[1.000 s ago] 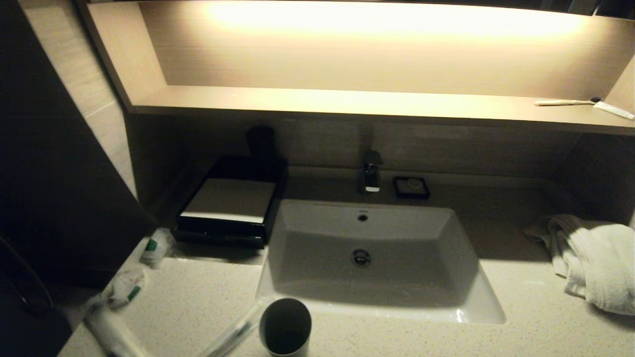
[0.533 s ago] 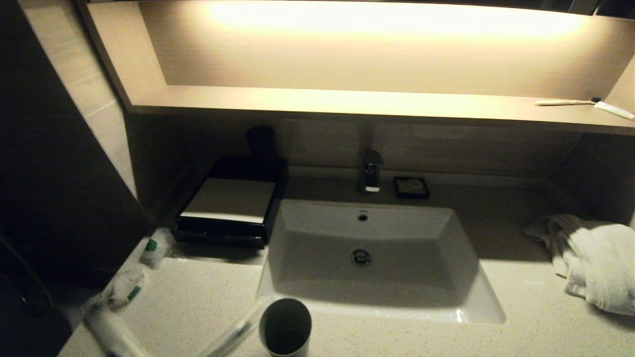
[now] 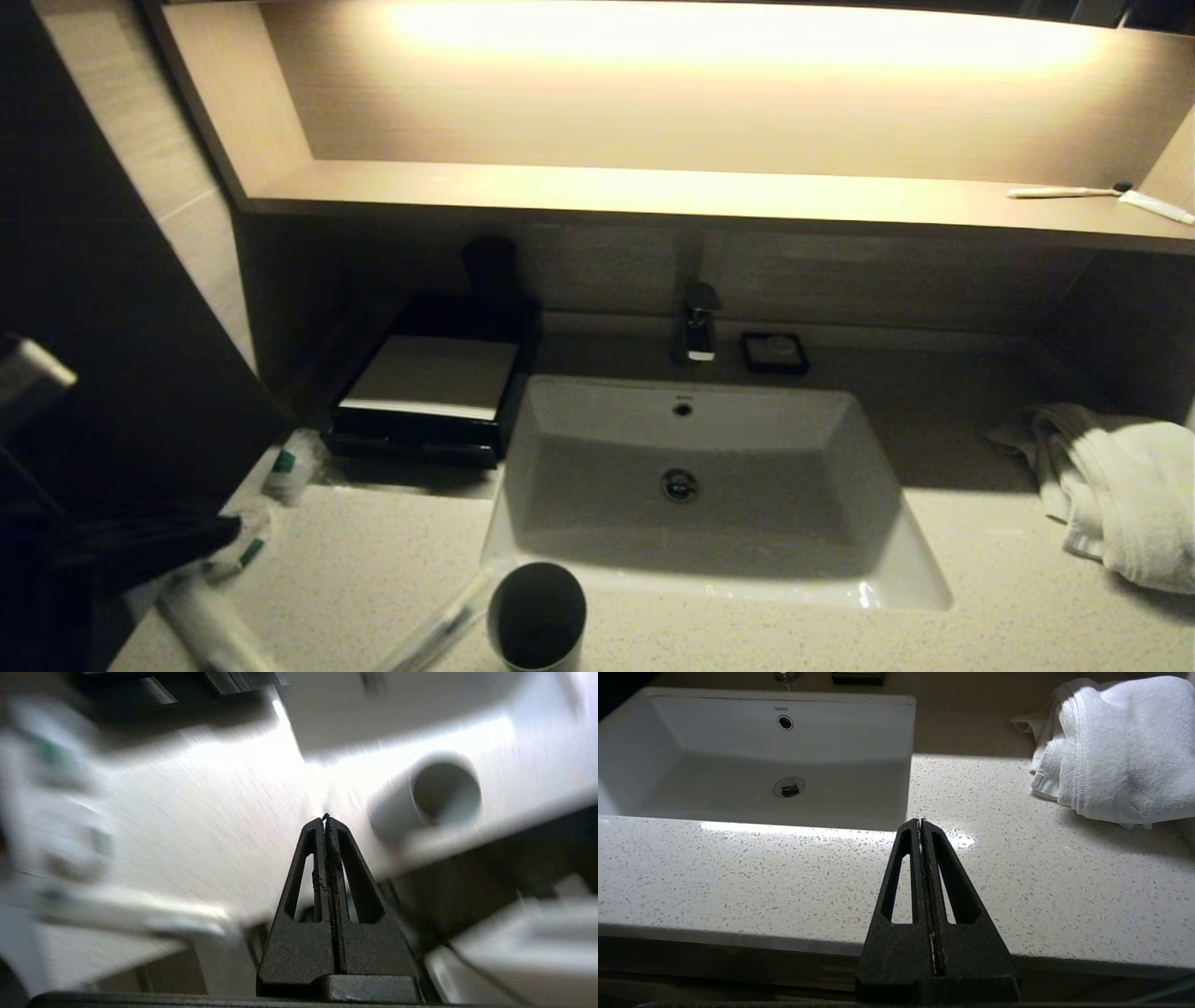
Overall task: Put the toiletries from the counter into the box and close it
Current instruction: Pick up the cup
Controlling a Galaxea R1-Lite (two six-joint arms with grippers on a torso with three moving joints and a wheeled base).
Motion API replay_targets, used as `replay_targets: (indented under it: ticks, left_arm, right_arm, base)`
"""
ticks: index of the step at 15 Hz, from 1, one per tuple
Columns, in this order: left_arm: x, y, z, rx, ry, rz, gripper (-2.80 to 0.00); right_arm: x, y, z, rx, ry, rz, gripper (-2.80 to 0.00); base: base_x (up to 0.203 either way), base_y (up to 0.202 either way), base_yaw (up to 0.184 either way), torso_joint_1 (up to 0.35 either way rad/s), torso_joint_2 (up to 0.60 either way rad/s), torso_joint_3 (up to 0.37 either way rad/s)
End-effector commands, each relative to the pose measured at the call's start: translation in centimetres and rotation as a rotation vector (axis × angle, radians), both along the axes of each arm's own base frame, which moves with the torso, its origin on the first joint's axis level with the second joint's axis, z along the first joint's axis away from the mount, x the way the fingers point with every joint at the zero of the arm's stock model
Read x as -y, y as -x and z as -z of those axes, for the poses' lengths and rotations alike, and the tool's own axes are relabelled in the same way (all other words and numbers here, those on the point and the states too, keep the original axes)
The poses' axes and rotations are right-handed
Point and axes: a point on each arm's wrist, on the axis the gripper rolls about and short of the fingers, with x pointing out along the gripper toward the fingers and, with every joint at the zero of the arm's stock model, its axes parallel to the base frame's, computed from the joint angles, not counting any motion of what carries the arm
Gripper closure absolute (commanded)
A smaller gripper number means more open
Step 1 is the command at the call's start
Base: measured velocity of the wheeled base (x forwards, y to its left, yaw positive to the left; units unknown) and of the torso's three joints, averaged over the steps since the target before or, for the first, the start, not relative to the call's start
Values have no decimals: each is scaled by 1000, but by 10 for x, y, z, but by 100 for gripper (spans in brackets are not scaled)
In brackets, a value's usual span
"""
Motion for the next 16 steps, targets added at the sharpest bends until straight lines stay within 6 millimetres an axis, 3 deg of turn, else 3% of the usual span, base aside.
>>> replay_targets:
  ticks: [1, 3, 6, 16]
  left_arm:
    - [16, -25, 12, -135, -38, 84, 0]
    - [30, -36, 16, -160, -106, 95, 0]
    - [59, -52, 3, -188, -133, 58, 0]
    - [120, -65, 0, -430, -206, 13, 0]
  right_arm:
    - [0, 0, 0, -1, 0, 0, 0]
    - [0, 0, 0, -1, 0, 0, 0]
    - [0, 0, 0, -1, 0, 0, 0]
    - [0, 0, 0, -1, 0, 0, 0]
  base:
    - [0, 0, 0, 0, 0, 0]
    - [0, 0, 0, 0, 0, 0]
    - [0, 0, 0, 0, 0, 0]
    - [0, 0, 0, 0, 0, 0]
